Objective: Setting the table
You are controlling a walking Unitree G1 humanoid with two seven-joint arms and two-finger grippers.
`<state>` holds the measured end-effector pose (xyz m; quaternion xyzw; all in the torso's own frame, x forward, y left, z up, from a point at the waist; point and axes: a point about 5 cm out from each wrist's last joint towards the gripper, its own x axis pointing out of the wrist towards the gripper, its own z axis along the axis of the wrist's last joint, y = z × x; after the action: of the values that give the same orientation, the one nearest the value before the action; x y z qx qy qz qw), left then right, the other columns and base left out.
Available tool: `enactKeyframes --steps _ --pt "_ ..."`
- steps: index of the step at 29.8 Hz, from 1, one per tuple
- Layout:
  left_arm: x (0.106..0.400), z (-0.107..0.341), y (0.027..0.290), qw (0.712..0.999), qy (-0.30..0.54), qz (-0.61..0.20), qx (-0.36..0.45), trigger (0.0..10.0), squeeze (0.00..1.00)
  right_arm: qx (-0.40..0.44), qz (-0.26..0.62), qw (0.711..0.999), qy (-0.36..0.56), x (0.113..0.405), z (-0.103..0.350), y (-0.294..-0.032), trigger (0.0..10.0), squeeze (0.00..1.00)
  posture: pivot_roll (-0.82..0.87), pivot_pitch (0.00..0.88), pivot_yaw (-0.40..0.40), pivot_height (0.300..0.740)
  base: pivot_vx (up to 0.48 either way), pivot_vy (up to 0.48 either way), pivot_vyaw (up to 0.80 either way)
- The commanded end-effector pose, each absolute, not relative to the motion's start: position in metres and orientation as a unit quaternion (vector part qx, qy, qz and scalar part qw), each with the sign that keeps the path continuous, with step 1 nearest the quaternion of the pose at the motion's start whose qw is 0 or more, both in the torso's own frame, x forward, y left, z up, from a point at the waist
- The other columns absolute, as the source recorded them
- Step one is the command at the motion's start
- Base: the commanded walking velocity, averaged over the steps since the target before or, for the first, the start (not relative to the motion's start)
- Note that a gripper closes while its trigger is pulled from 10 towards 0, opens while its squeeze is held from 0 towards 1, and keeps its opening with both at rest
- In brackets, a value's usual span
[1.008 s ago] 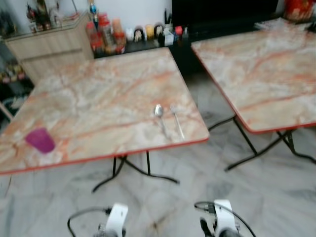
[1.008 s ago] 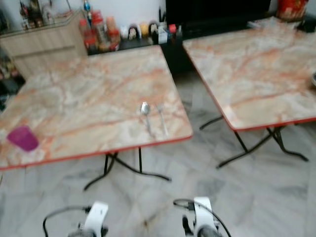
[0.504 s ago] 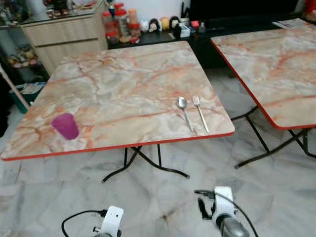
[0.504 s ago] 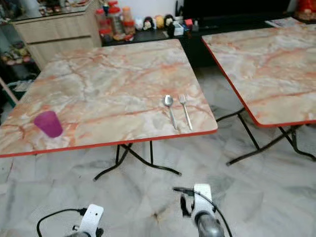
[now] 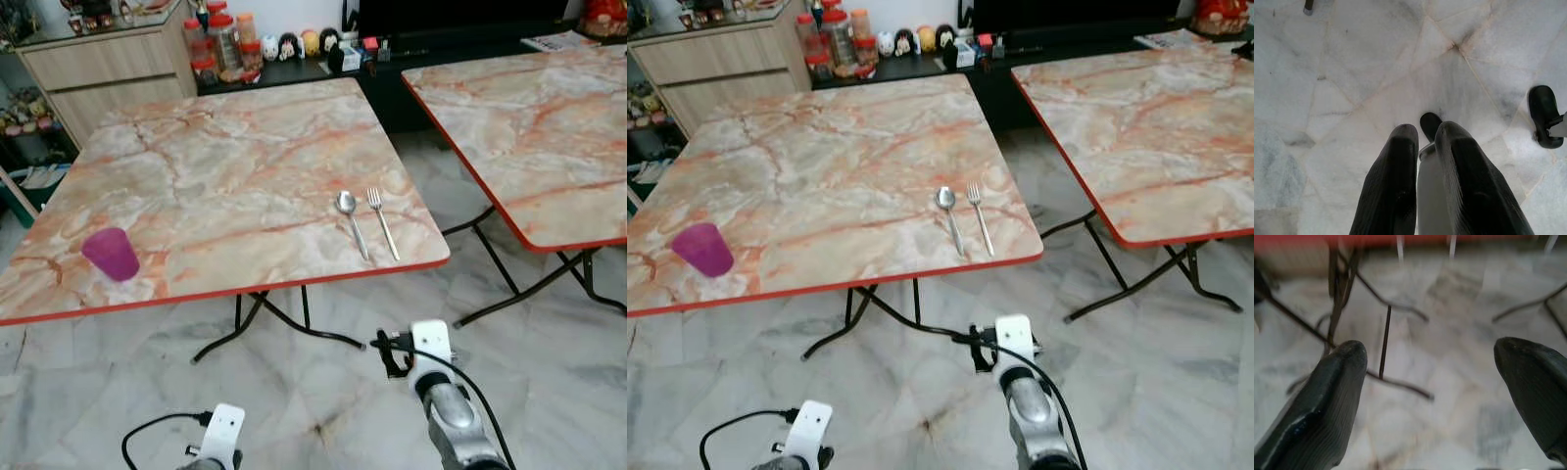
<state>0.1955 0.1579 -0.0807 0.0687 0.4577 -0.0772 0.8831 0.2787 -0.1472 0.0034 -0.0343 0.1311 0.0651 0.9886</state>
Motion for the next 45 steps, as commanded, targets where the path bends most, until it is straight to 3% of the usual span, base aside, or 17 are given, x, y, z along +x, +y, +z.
enactKeyframes --steps 1,6,12,45 --pt "0.195 -0.081 0.160 0.885 0.456 -0.067 0.060 10.0 0.00 -0.039 0.085 0.993 0.073 0.293 0.026 -0.136 10.0 0.00 -0.24 0.000 0.092 0.740 0.000 0.000 0.00" --pt "0.198 -0.079 0.159 0.889 0.449 -0.068 0.059 10.0 0.00 -0.034 0.097 0.995 -0.009 0.318 0.067 -0.124 10.0 0.00 -0.25 0.000 0.090 0.740 0.000 0.000 0.00" --pt "0.200 -0.078 0.157 0.892 0.443 -0.067 0.058 10.0 0.00 -0.032 0.104 0.994 -0.031 0.328 0.085 -0.120 10.0 0.00 -0.25 0.000 0.087 0.740 0.337 0.000 0.00" --pt "0.200 -0.078 0.153 0.892 0.442 -0.074 0.056 10.0 0.00 -0.018 0.103 0.994 -0.012 0.328 0.086 -0.116 10.0 0.00 -0.24 0.000 0.078 0.740 0.440 0.000 0.00"
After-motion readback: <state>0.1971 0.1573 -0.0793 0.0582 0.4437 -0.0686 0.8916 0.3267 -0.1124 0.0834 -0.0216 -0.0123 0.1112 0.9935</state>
